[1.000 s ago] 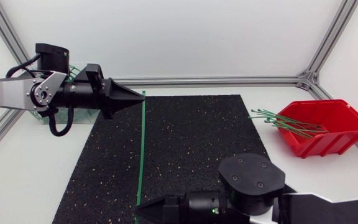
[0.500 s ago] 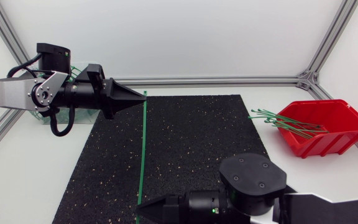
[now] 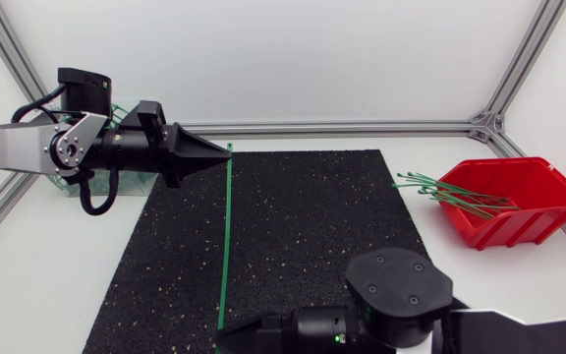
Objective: Take a green cable tie from the red box, thread the tail through the head to close it, then place it in the transparent bin on the left.
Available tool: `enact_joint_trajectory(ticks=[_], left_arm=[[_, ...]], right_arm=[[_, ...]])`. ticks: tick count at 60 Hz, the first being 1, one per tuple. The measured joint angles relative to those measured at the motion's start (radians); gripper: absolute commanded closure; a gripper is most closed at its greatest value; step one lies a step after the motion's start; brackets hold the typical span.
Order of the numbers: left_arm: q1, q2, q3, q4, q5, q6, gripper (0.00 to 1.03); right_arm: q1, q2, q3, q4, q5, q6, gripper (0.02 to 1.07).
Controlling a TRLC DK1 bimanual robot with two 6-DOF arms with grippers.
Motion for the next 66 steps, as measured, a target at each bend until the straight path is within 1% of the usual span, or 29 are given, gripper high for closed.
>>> enact_joint_trajectory(ticks=[7,18,26,32,41,48,55,66], left_arm=[[0.0,0.0,0.0,0.0,0.0,0.0,1.0],[-0.001,0.0,0.0,0.0,0.0,0.001,1.0],[-0.003,0.0,0.0,0.016,-0.001,0.001,1.0],[-0.003,-0.008,-0.011,0.053,-0.004,0.001,1.0],[-0.007,-0.045,-0.05,0.077,-0.008,0.001,1.0],[-0.014,-0.076,-0.076,0.09,-0.014,0.001,1.0],[-0.014,-0.093,-0.081,0.095,-0.023,0.001,1.0],[-0.033,-0.122,-0.1,0.097,-0.032,0.001,1.0]], right_arm=[[0.0,-0.002,-0.008,-0.001,0.016,0.015,1.01],[0.0,-0.006,-0.009,-0.001,0.051,0.067,1.01],[0.0,-0.015,0.001,-0.007,0.078,0.156,1.01],[0.0,-0.032,0.035,-0.05,0.122,0.282,1.01],[0.0,-0.038,0.073,-0.095,0.181,0.46,1.01],[0.006,-0.039,0.106,-0.179,0.233,0.613,1.01],[0.008,-0.039,0.117,-0.201,0.255,0.772,1.01],[0.008,-0.063,0.117,-0.218,0.259,1.011,1.01]])
